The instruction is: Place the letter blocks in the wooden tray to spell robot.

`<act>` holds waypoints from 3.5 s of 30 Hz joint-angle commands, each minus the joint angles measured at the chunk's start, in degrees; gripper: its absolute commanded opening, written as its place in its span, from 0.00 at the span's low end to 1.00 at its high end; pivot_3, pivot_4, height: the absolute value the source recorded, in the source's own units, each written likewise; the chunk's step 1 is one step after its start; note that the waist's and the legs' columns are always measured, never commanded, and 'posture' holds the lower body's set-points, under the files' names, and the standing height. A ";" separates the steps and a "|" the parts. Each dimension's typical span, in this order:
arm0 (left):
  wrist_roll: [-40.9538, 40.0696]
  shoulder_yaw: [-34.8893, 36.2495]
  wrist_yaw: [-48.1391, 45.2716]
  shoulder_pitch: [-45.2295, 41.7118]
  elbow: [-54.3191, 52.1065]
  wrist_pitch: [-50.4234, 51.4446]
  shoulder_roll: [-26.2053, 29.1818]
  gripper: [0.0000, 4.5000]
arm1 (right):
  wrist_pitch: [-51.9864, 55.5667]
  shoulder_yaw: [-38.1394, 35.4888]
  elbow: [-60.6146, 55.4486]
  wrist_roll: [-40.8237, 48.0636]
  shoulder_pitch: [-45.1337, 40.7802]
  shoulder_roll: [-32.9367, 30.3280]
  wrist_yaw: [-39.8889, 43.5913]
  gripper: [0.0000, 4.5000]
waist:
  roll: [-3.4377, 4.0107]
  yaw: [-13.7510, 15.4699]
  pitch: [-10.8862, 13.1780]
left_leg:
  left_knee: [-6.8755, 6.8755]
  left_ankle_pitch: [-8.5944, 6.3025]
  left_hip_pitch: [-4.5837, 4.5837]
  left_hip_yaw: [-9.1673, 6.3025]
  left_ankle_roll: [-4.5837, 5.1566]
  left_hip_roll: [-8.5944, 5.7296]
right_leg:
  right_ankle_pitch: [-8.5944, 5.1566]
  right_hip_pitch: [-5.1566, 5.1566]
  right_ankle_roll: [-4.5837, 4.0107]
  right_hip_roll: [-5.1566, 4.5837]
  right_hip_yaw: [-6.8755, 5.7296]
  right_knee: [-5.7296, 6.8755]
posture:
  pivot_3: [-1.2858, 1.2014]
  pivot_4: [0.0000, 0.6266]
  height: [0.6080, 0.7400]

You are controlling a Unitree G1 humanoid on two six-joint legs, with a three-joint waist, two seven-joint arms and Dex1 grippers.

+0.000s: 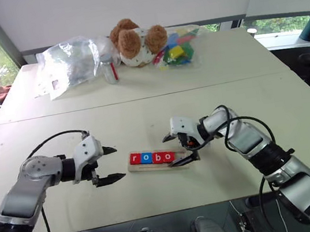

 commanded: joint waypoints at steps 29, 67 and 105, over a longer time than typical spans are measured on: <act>-4.91 -4.91 2.21 -8.16 -4.51 5.75 -9.38 1.00 | 64.58 -36.93 -54.59 -12.53 26.52 31.41 -68.04 1.00 | 0.07 0.01 -0.07 | -0.05 0.13 0.13 0.01 -0.20 -0.02 | 0.00 -0.01 -0.01 0.14 0.12 0.30 | 0.52 0.24 1.00; -3.60 -2.62 1.34 -7.10 -2.85 4.08 -5.79 1.00 | 69.40 -29.76 -52.42 0.84 30.65 27.06 -64.33 0.26 | 0.06 -0.19 -0.07 | -0.09 0.10 0.14 -0.06 -0.15 0.05 | -0.01 0.06 -0.02 0.20 0.04 0.16 | 0.52 0.24 1.00; -4.50 0.48 -3.80 -9.47 -2.97 5.14 -0.06 1.00 | -9.53 -24.27 -4.06 14.19 23.95 -18.28 5.27 0.99 | -0.06 -0.17 0.03 | -0.03 -0.07 0.16 0.04 0.15 0.15 | -0.02 0.21 0.04 0.23 0.03 -0.07 | 0.52 0.24 1.00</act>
